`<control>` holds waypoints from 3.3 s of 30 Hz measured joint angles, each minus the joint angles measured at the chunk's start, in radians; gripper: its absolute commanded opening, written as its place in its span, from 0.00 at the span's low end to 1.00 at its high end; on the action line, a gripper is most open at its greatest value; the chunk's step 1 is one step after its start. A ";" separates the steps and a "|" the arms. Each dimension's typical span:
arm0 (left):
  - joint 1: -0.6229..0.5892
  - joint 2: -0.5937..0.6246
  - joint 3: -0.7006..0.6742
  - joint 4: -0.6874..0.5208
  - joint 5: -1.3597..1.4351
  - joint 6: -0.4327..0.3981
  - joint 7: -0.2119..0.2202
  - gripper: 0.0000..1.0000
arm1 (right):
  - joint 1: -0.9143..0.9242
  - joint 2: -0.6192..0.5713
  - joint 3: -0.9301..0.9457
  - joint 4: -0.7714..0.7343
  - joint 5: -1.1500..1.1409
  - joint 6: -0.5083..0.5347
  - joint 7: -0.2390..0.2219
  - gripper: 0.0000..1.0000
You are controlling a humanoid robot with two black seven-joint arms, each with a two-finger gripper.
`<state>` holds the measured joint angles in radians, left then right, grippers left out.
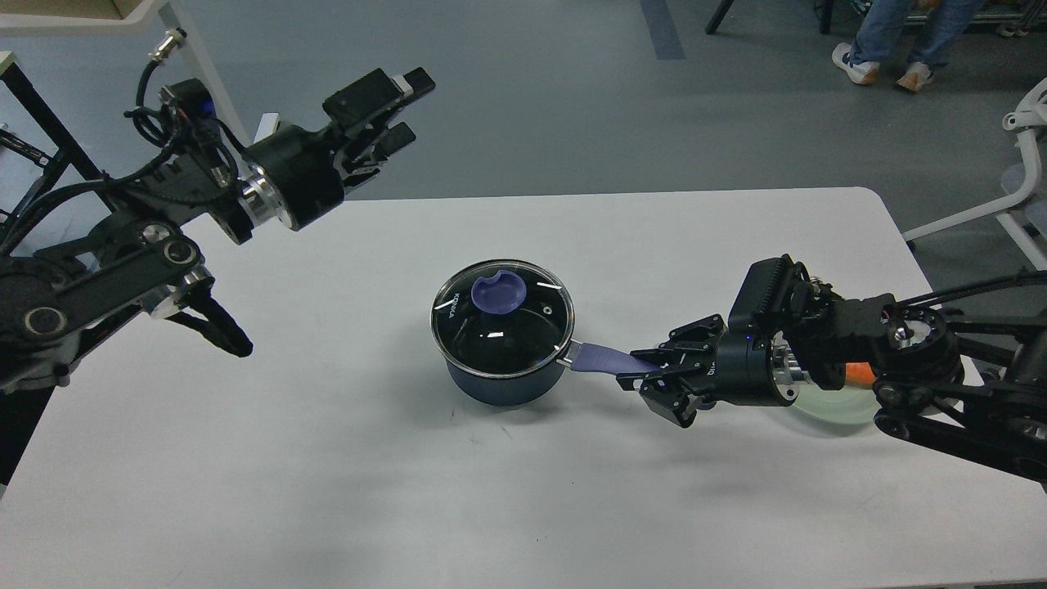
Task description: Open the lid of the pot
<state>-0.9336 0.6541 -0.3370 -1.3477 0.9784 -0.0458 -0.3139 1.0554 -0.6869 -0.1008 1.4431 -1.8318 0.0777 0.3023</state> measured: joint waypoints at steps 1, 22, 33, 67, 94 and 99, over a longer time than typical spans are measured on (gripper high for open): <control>0.000 -0.019 0.011 -0.010 0.082 0.007 0.000 0.97 | 0.001 0.001 0.000 0.000 0.000 0.000 0.000 0.20; 0.003 -0.169 0.226 0.148 0.862 0.088 0.011 0.95 | -0.003 0.001 -0.002 0.002 0.000 0.002 0.001 0.20; 0.014 -0.180 0.262 0.176 0.865 0.095 0.008 0.64 | -0.003 0.003 -0.002 0.002 0.000 0.002 0.002 0.20; 0.155 0.360 0.298 0.180 0.708 0.163 -0.151 0.42 | -0.018 -0.005 -0.002 -0.001 0.000 -0.001 0.002 0.20; 0.306 0.338 0.328 0.214 0.710 0.278 -0.154 0.86 | -0.018 -0.005 0.000 -0.003 0.003 -0.005 0.004 0.54; 0.284 0.337 0.315 0.210 0.691 0.275 -0.158 0.99 | -0.018 -0.006 0.004 -0.002 0.021 -0.010 0.004 0.90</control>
<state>-0.6501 0.9913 -0.0218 -1.1379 1.6691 0.2291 -0.4716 1.0370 -0.6925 -0.0967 1.4416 -1.8112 0.0681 0.3067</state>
